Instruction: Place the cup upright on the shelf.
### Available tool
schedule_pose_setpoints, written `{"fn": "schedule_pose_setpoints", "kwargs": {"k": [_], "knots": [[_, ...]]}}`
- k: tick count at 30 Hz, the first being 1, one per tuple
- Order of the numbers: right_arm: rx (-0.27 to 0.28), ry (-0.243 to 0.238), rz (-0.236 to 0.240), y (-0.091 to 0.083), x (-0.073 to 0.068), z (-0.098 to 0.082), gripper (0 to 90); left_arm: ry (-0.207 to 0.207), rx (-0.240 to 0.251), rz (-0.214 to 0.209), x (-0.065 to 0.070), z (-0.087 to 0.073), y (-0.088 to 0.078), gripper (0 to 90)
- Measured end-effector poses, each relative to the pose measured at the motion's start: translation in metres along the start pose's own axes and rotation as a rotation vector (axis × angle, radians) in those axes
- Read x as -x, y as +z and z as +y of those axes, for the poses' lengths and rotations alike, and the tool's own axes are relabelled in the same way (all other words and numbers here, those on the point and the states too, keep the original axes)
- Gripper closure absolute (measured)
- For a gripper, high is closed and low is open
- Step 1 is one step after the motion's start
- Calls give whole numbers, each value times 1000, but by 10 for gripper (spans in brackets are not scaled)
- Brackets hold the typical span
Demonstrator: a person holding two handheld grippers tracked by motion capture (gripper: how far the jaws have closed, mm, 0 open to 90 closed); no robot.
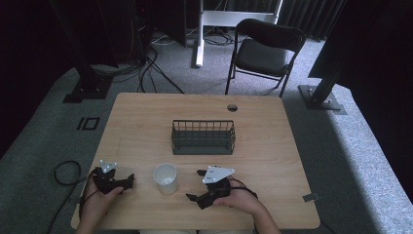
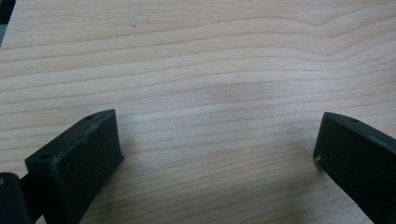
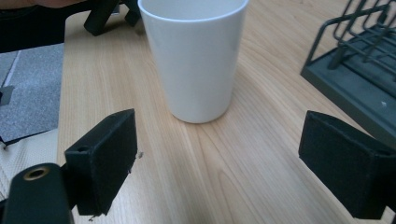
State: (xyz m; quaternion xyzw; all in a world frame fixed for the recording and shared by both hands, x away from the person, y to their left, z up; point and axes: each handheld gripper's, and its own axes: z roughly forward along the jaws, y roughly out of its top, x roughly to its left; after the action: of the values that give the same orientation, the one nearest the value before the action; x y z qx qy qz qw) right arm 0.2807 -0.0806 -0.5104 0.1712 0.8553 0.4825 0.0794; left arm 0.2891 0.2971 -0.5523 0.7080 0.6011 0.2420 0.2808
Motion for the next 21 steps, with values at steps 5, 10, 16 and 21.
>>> {"fn": "schedule_pose_setpoints", "kwargs": {"k": [5, 10, 16, 21], "knots": [[4, -9, 1, 11, -1, 4, 112, 0, 0, 0, 0, 0, 0, 11], [2, -18, 1, 18, -3, 7, 113, 0, 0, 0, 0, 0, 0, 11], [9, -19, 14, 29, -5, 9, 113, 0, 0, 0, 0, 0, 0, 11], [16, -20, 23, 35, -7, 12, 112, 0, 0, 0, 0, 0, 0, 11]]}}
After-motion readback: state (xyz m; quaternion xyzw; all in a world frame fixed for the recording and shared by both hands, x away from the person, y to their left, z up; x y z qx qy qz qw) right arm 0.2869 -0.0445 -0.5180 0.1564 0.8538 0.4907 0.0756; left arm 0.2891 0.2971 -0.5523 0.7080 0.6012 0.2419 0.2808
